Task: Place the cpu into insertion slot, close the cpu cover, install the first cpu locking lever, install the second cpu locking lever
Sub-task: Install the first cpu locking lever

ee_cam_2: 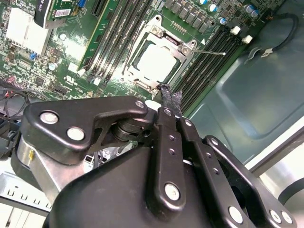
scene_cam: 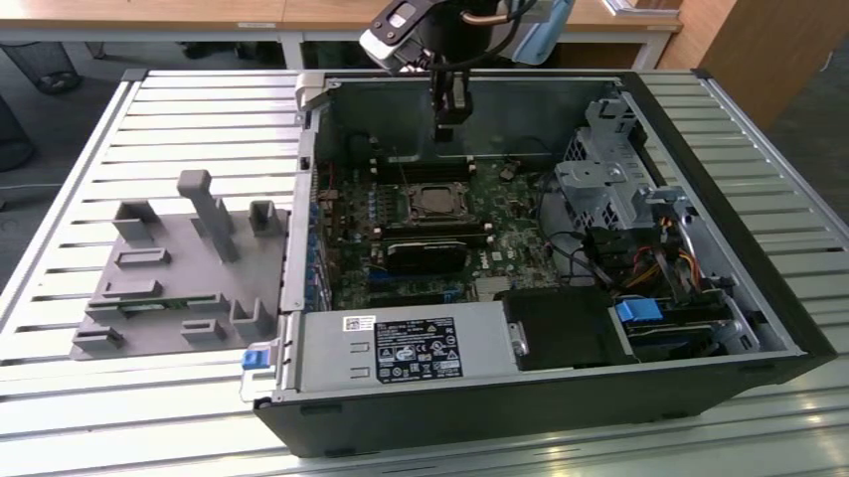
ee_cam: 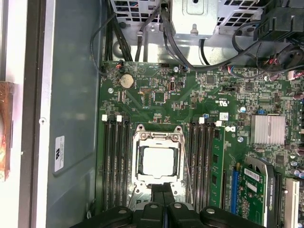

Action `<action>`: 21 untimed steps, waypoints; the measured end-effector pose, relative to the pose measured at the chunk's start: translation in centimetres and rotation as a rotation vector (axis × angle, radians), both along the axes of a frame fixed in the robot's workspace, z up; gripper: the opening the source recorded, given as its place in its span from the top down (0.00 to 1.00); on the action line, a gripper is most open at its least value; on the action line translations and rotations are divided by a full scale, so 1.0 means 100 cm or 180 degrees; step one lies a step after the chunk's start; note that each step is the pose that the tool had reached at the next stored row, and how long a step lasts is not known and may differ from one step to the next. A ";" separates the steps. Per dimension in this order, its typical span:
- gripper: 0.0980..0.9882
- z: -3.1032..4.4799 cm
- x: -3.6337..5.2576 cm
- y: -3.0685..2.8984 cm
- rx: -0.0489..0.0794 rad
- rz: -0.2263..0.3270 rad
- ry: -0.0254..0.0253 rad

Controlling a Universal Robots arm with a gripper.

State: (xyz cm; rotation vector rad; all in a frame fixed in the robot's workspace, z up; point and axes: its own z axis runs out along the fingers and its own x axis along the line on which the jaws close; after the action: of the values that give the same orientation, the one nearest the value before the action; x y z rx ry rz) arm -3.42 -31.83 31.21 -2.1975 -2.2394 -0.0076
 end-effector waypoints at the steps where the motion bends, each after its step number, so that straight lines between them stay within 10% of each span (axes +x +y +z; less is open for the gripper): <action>1: 0.98 0.0002 0.0000 0.0000 0.0000 0.0000 0.0000; 21: 0.98 0.0002 0.0000 0.0000 0.0000 0.0974 0.0000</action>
State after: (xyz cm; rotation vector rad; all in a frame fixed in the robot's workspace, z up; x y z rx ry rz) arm -3.42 -31.83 31.23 -1.8303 -2.5476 -0.0064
